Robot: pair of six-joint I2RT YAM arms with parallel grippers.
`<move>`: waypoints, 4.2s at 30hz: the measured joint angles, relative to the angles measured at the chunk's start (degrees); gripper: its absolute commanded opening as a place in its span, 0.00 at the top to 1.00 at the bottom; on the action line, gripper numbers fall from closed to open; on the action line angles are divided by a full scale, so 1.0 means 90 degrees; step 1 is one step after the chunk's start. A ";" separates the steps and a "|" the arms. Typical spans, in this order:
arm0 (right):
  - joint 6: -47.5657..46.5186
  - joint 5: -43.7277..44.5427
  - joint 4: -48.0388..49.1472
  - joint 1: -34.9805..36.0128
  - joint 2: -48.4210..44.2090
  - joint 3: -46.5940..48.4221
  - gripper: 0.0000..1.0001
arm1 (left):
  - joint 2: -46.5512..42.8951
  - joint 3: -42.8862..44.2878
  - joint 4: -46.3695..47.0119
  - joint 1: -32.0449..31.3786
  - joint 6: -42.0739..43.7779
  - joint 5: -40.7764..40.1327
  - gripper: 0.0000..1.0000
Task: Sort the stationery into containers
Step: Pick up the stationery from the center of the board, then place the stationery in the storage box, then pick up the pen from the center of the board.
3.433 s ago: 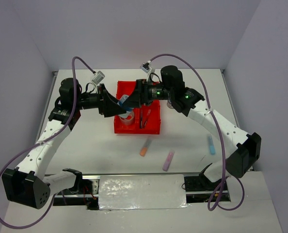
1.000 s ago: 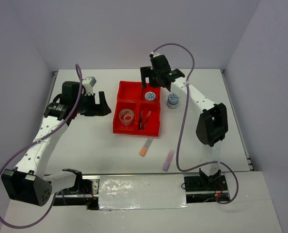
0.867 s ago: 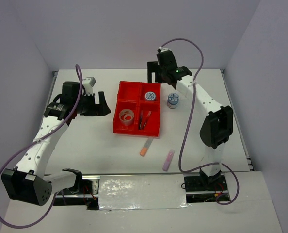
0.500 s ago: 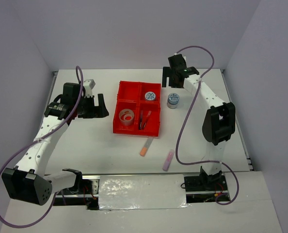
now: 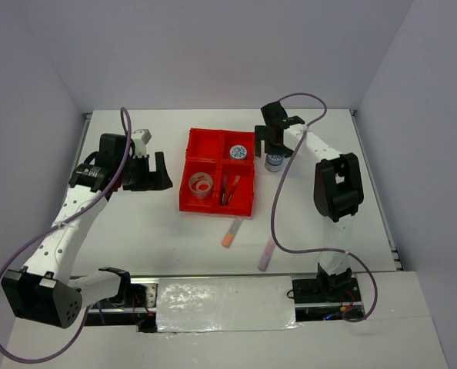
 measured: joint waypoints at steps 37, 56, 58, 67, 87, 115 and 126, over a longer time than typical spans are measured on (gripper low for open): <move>-0.0100 -0.0389 0.1018 0.0461 -0.0612 0.0726 1.00 | 0.0226 -0.0095 0.0192 0.0000 -0.0061 0.0374 0.01; -0.0602 -0.1209 0.0340 0.0646 0.1464 0.2616 1.00 | 0.0204 -0.0347 0.0376 0.0000 -0.0146 0.0571 0.01; -0.0602 -0.1207 0.0296 0.0646 0.1535 0.2650 0.98 | 0.0211 -0.0347 0.0374 0.0000 -0.0143 0.0571 0.01; -0.0573 -0.1100 0.0010 0.0658 0.1698 0.2900 0.07 | 0.0243 -0.0347 0.0372 0.0000 -0.0143 0.0566 0.01; 0.0250 -0.0240 -0.0357 0.0534 -0.3194 0.0039 0.00 | 0.1377 -0.0075 0.0772 -0.3844 -0.1032 -0.1127 0.02; 0.1566 -0.0345 -0.2147 -0.0209 -0.7606 -0.3653 0.00 | 0.4070 -0.0250 0.2659 -0.5527 -0.1831 -0.1897 1.00; 0.1464 -0.0981 -0.2448 -0.1409 -0.7480 -0.3963 0.00 | 0.2108 0.0352 0.1586 -0.5625 -0.1654 -0.1785 1.00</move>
